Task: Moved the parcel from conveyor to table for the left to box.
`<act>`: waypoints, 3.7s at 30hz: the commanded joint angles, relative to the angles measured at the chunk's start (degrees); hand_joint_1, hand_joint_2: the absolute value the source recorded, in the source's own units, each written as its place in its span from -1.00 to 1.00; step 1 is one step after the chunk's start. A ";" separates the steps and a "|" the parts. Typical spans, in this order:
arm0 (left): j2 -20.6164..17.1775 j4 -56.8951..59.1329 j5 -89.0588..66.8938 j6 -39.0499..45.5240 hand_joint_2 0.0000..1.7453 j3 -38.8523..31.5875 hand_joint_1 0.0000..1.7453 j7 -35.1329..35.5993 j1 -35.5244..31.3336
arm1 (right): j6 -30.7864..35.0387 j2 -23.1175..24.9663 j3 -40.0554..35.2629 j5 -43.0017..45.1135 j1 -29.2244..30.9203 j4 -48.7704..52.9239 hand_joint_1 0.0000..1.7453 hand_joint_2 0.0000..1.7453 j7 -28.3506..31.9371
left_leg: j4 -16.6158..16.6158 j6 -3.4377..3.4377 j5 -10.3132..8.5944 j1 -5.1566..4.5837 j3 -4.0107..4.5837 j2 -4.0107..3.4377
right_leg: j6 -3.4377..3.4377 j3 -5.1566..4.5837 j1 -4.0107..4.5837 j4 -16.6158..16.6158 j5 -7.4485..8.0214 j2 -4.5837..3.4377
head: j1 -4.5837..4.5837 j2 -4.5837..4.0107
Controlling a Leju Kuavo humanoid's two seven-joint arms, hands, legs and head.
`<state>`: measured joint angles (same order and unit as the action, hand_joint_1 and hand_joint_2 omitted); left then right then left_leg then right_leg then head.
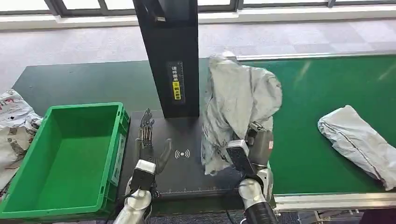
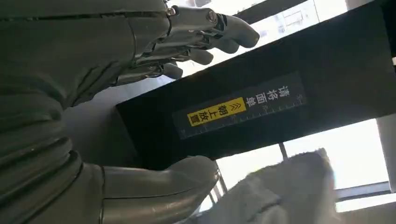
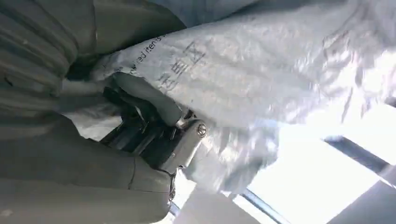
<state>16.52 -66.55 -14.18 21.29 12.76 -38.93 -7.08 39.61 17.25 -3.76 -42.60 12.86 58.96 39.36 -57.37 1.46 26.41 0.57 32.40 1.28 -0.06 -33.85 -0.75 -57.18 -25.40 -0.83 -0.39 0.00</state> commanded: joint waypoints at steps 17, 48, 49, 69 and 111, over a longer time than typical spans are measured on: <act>2.70 3.18 1.89 0.16 1.00 -1.64 -1.00 -1.07 -0.23 | -12.86 -1.67 -8.90 2.81 3.04 -13.20 1.00 1.00 0.64 | 0.06 -0.10 0.03 0.00 -0.10 -0.30 | 0.00 0.08 0.02 0.15 0.03 -0.06 | 0.00 0.00; 2.85 3.01 1.61 -0.22 1.00 -2.48 -1.00 -1.07 -0.39 | -19.38 -1.39 -13.53 3.91 5.15 -15.54 -1.00 -1.00 0.64 | 0.00 -0.06 0.01 -0.02 -0.02 -0.15 | -0.01 0.01 -0.01 0.07 0.01 -0.02 | -0.02 0.00; 2.94 3.26 1.47 -0.47 1.00 -2.53 -1.00 -1.07 -0.57 | -19.75 -1.34 -13.19 3.75 4.65 -14.32 -1.00 -1.00 0.64 | 0.03 -0.08 0.00 -0.02 -0.04 -0.18 | -0.01 0.04 0.00 0.12 0.02 0.00 | -0.02 0.00; 2.99 4.07 1.36 -0.59 1.00 -2.53 -1.00 -1.07 -1.17 | -15.86 -2.70 -14.34 6.74 0.57 -4.17 -1.00 -1.00 0.64 | 0.00 -0.05 0.00 -0.03 -0.02 -0.11 | -0.01 -0.01 -0.02 0.06 -0.01 0.02 | -0.02 0.00; 3.48 34.39 -32.49 7.60 1.00 15.69 -1.00 22.52 -19.66 | 0.39 0.27 0.58 10.46 -9.61 28.09 -1.00 1.00 0.64 | 0.00 -0.09 0.02 -0.07 -0.06 -0.30 | -0.01 -0.05 -0.04 0.10 0.10 -0.04 | -0.04 0.00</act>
<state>19.39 -43.25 -42.14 28.13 25.42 -21.24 -21.35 40.15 15.37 -6.71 -32.74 1.67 88.52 40.09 -57.40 1.42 26.44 0.49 32.37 0.98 -0.10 -33.96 -0.82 -57.13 -25.29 -1.02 -0.44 0.00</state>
